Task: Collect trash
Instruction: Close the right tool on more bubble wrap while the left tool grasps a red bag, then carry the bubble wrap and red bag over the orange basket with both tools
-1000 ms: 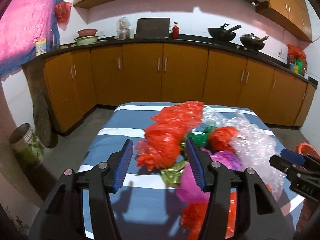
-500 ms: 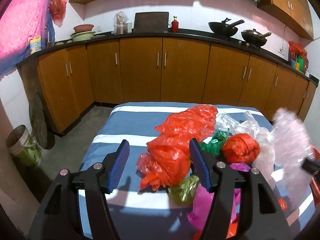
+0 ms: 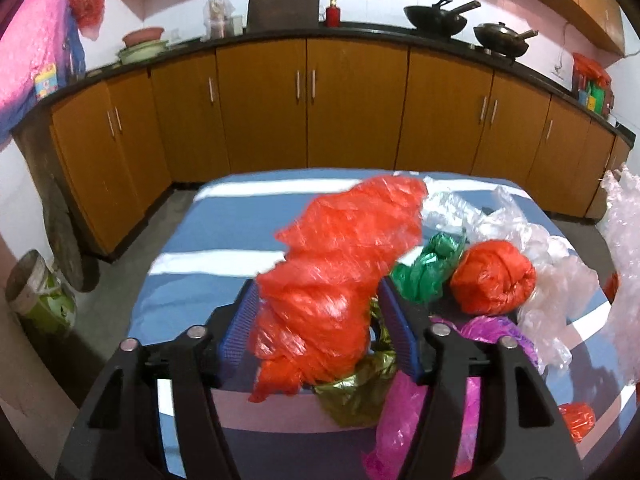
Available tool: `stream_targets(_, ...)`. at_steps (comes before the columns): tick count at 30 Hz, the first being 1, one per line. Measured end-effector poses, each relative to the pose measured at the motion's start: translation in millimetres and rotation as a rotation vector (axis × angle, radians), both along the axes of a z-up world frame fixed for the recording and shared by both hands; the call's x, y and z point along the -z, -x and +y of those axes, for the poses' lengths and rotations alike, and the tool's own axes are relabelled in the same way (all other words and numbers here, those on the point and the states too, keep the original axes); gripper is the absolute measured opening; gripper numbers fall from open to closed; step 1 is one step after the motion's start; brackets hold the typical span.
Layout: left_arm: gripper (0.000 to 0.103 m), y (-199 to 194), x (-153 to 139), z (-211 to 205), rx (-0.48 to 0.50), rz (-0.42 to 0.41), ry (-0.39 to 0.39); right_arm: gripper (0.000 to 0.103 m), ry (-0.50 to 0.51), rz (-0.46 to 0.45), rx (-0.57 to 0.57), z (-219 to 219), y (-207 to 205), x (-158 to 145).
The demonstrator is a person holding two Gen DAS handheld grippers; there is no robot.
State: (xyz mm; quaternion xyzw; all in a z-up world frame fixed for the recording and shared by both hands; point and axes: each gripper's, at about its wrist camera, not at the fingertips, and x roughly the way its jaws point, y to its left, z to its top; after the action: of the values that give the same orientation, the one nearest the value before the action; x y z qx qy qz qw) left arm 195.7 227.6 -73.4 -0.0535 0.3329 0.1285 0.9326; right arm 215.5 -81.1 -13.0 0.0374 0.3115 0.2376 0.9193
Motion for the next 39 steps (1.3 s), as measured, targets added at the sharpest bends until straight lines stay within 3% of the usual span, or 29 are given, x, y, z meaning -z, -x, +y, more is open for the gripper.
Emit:
stream_targets(4,0.025,-0.4,4.4,1.2,0.008,0.016,0.011,0.01,0.003,0.001,0.011,-3.6,-2.0,0.1)
stream_targets(7,0.018,2.8,0.9,2.3,0.005,0.009,0.012,0.01,0.002,-0.001,0.016,-4.8,-2.4,-1.6)
stream_targets(21,0.016,30.4,-53.0,1.2,-0.014,-0.112,0.012,0.01,-0.015,-0.038,0.035,-11.5,13.2,-9.8)
stream_targets(30,0.016,35.1,-90.3,-55.9,0.115,-0.178,0.016,0.01,-0.026,-0.07,0.091,-41.1,25.1,-22.2)
stream_targets(39,0.016,32.5,-99.3,-120.6,0.249,-0.195,0.044,0.01,-0.015,-0.106,0.196,-89.9,36.2,-31.4)
